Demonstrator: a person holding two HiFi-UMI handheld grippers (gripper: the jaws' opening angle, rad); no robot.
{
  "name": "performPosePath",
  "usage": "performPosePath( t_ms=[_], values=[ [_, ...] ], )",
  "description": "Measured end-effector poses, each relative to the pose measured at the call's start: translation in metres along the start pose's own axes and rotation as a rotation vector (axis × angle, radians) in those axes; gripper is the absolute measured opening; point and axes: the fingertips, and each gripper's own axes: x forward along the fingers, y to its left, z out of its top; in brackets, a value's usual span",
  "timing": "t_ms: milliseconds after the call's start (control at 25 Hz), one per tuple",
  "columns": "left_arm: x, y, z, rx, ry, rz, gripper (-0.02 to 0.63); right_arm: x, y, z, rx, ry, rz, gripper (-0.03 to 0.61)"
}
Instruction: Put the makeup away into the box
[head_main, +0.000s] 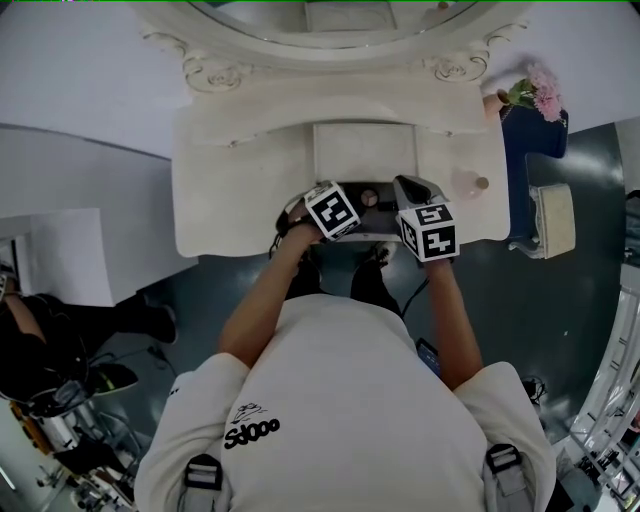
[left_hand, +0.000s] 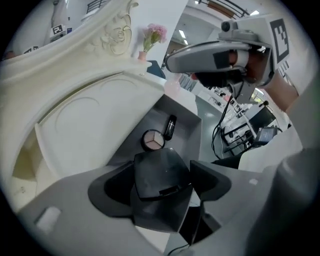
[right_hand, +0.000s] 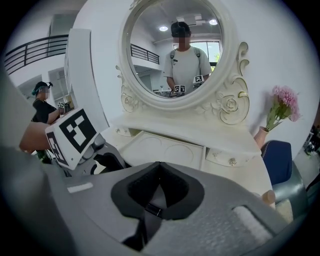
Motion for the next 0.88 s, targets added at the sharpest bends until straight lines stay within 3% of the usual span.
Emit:
performPosePath(
  t_ms=[160,280,880],
  values=[
    [0.006,0.014,-0.001,0.084,0.102,0.08,0.371,0.002,-0.006,0.0,-0.007,0.003,0.012,0.003],
    [0.01,0.015,-0.003,0.098,0.134,0.108,0.37,0.003,-0.009,0.0,-0.012,0.005,0.022,0.002],
    [0.0,0.01,0.0,0.146,0.068,0.096,0.393,0.008,-0.008,0.02,-0.074,-0.002,0.057,0.002]
  ],
)
